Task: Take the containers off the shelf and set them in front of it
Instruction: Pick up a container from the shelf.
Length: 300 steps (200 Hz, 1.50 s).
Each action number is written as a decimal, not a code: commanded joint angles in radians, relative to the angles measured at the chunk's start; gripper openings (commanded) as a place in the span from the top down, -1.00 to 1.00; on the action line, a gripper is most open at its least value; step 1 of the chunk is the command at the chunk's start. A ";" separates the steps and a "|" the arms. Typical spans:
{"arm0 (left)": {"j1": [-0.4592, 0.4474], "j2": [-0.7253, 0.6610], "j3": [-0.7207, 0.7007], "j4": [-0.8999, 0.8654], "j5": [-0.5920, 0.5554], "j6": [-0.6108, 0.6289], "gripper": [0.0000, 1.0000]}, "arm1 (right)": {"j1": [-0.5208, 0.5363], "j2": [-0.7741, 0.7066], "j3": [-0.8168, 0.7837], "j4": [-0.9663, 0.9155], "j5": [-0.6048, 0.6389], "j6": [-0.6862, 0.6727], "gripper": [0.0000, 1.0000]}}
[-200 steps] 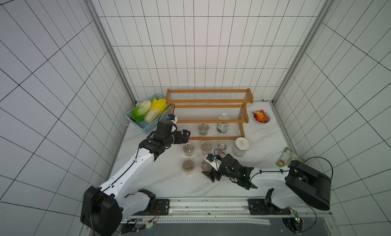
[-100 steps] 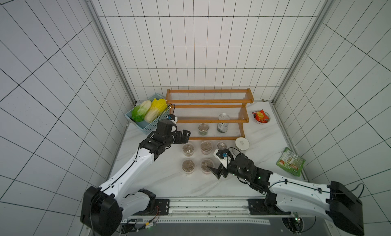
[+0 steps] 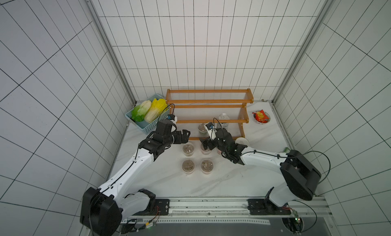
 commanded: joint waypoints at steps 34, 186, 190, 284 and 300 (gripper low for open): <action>0.006 -0.019 0.029 -0.001 -0.007 0.014 -0.97 | -0.065 0.170 0.118 0.090 -0.029 0.021 -0.98; 0.007 -0.008 0.024 0.002 -0.013 0.017 -0.97 | -0.130 0.391 0.282 0.154 -0.086 -0.002 -0.98; 0.007 -0.008 0.024 0.002 -0.013 0.019 -0.97 | -0.132 0.393 0.285 0.154 -0.086 -0.003 -0.98; 0.009 -0.006 0.025 0.003 -0.009 0.021 -0.97 | -0.144 0.421 0.353 0.060 -0.114 0.015 -0.91; 0.009 -0.006 0.023 0.003 -0.006 0.021 -0.97 | -0.144 0.414 0.347 0.055 -0.123 0.014 -0.81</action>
